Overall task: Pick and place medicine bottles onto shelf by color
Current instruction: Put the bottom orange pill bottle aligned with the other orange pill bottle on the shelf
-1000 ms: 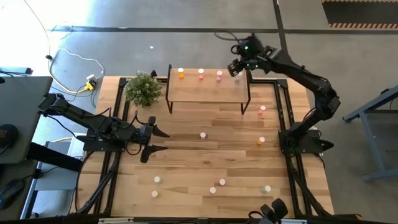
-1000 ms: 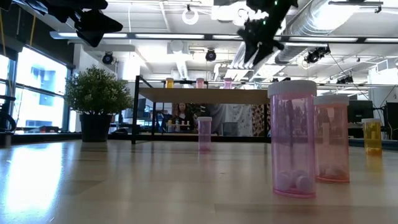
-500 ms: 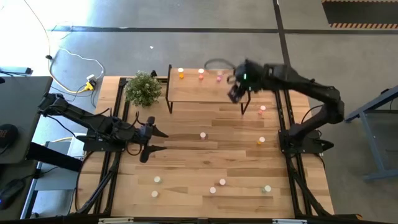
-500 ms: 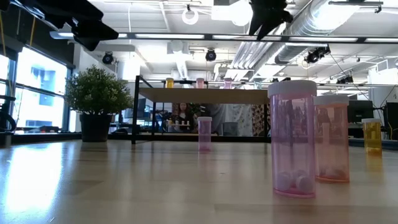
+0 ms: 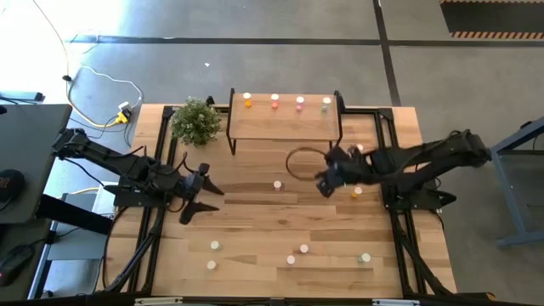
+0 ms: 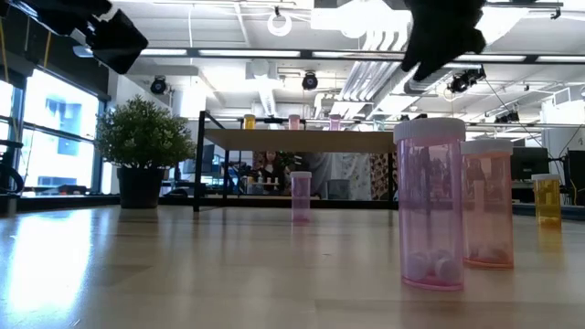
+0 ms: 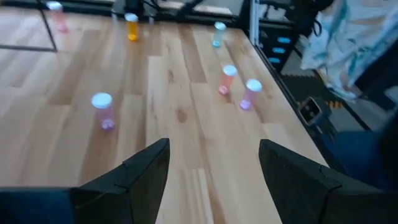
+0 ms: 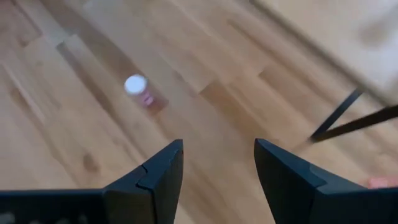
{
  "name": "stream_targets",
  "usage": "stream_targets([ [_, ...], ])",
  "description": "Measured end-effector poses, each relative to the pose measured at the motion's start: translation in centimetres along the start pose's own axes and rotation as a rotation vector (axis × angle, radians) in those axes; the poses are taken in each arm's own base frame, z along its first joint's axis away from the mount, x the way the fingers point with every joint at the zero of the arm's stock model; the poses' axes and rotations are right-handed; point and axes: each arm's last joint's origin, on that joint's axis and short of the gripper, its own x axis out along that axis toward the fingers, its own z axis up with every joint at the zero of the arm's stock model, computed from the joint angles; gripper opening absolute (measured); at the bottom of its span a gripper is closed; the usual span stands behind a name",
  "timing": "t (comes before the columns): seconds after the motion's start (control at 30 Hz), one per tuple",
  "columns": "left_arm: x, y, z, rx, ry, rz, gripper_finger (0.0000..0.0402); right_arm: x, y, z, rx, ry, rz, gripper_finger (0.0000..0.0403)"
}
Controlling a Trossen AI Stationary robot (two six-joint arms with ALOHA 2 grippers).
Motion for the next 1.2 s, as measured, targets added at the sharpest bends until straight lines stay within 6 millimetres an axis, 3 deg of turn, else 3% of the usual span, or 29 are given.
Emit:
stream_targets([
  [0.27, -0.2, -1.3, -1.0, 0.039, 0.082, -0.076, 0.0239, -0.4, 2.8, -4.8, 0.017, -0.104, 0.077, 0.0188],
  [0.5, -0.4, -2.9, -1.9, 0.051, 0.099, -0.152, 0.0239, -1.3, 3.8, -8.4, 0.061, -0.187, 0.116, 0.0188],
  [0.73, -0.1, -3.5, -4.4, 0.007, 0.125, -0.105, 0.0239, -2.9, 4.8, -10.0, 0.089, -0.274, 0.193, 0.0188],
  [0.9, -0.3, -4.3, -5.0, 0.003, 0.115, -0.136, 0.0239, -3.8, 5.4, -10.9, 0.092, -0.368, 0.224, 0.0188],
  [1.2, -1.3, -5.9, -5.7, -0.008, 0.12, -0.187, 0.0239, -2.6, 7.8, -12.7, 0.096, -0.437, 0.233, 0.0188],
])
